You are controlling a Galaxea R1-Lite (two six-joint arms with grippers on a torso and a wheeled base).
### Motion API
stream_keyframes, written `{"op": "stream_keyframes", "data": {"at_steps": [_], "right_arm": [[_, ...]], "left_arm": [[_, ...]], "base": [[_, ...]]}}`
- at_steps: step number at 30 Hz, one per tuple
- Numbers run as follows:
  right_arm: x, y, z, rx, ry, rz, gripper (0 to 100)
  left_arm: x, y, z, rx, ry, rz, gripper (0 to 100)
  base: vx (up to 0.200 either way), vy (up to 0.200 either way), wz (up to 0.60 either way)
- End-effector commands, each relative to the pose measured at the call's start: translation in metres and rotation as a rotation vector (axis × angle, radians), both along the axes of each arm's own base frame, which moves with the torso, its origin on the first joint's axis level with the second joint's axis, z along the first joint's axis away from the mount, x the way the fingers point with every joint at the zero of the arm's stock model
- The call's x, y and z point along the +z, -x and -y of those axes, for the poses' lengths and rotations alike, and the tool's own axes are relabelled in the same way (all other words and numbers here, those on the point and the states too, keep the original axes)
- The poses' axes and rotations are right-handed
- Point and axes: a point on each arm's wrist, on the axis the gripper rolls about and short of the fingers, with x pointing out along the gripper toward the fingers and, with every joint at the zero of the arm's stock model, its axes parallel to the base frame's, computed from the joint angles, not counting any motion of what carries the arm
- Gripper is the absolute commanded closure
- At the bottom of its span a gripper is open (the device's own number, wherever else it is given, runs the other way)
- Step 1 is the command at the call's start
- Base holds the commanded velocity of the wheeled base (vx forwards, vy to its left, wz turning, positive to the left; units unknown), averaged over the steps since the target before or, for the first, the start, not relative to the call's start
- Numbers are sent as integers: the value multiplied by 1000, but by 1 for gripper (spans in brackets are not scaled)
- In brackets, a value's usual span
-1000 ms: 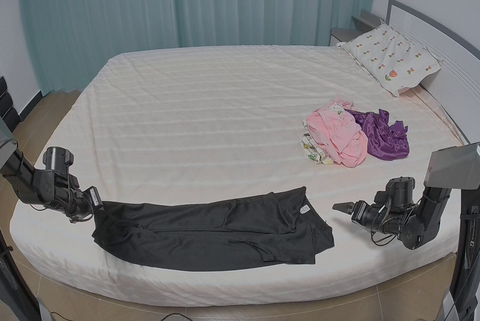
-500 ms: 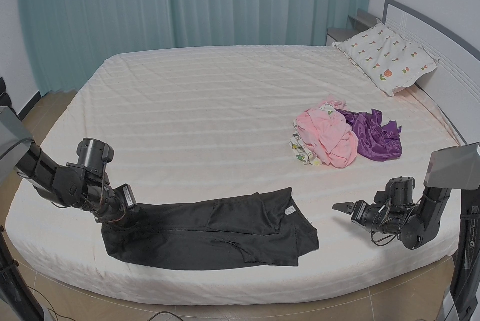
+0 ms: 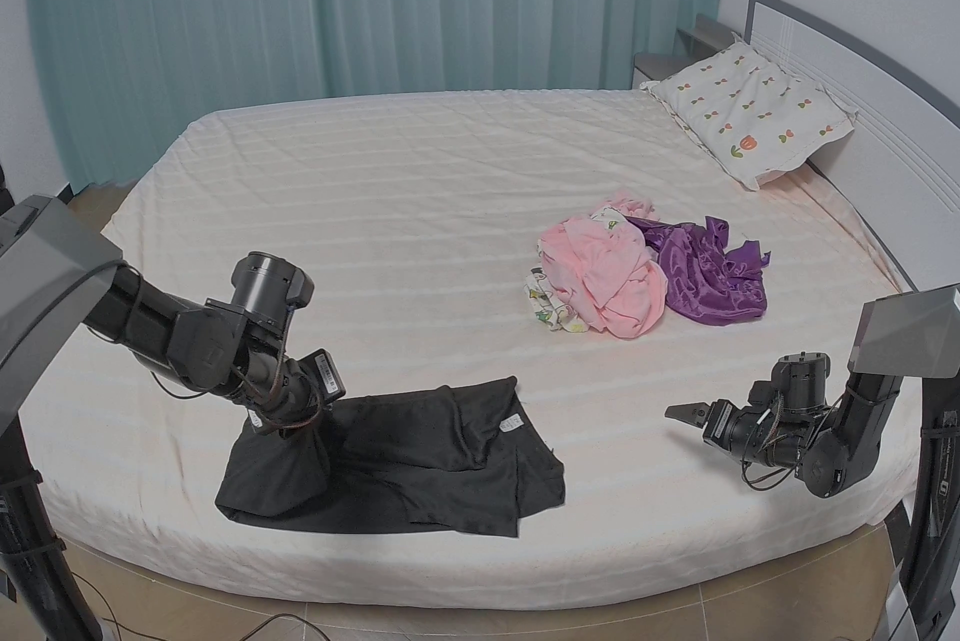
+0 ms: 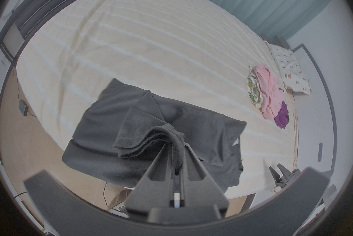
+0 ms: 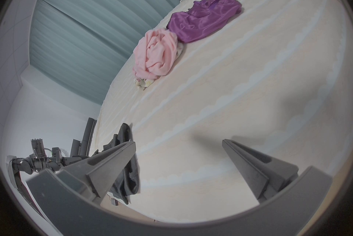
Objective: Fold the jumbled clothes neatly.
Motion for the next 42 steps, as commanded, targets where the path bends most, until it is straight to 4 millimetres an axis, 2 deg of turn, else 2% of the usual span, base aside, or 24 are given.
{"op": "stream_keyframes", "data": {"at_steps": [1,10,15,20,23,29,30,37,42], "right_arm": [[0,0,0,1,0,0,0],[-1,0,0,1,0,-3,0],[-2,0,0,2,1,-4,0],[-2,0,0,2,2,-6,0],[-3,0,0,3,3,-5,0],[-3,0,0,6,6,-6,0],[-3,0,0,6,6,-6,0],[-3,1,-1,9,7,-8,0],[-3,2,-3,15,7,-9,0]], "left_arm": [[-15,-8,22,-44,-11,-29,100],[-17,-24,45,-37,2,-25,100],[-26,-32,57,-55,-8,-53,100],[-39,-40,62,-29,-30,-72,100],[-51,-47,63,15,-63,-73,100],[-58,-49,60,52,-72,-84,100],[-58,-49,60,52,-72,-84,0],[-51,-46,56,80,-85,-73,0],[-23,-45,39,139,-40,-30,0]], "base": [[0,-200,0],[0,-200,0],[0,-200,0],[0,-200,0],[0,0,0],[0,0,0],[0,0,0],[0,0,0],[0,0,0]]}}
